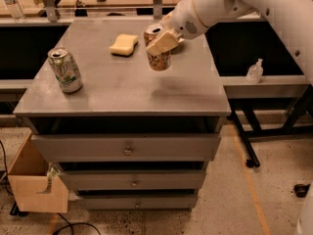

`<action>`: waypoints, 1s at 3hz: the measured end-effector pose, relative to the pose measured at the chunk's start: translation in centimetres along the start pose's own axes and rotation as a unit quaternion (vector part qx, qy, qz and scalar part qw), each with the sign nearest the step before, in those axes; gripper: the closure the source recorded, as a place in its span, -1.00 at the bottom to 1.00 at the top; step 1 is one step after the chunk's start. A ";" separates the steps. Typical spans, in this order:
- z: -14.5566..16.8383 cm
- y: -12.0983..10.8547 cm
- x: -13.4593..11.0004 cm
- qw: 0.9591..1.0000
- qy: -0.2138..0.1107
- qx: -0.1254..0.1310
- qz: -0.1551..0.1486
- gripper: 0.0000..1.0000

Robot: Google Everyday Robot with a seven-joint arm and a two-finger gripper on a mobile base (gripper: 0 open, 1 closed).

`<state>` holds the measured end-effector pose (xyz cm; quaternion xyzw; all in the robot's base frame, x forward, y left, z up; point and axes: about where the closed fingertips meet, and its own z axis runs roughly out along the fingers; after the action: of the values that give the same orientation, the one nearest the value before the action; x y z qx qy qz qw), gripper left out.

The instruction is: Move orange can near 7up can

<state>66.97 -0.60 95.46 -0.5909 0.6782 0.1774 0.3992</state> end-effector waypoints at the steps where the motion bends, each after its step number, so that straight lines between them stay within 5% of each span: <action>1: 1.9 1.1 -1.5 0.999 -0.017 -0.024 -0.014 1.00; 3: 7.2 6.2 -8.0 0.990 -0.056 -0.097 -0.089 1.00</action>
Offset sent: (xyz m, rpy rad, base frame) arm -0.0354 0.1204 0.0049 0.0696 -0.0204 0.3358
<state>63.36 11.26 95.56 -0.6742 0.5790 0.2391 0.3913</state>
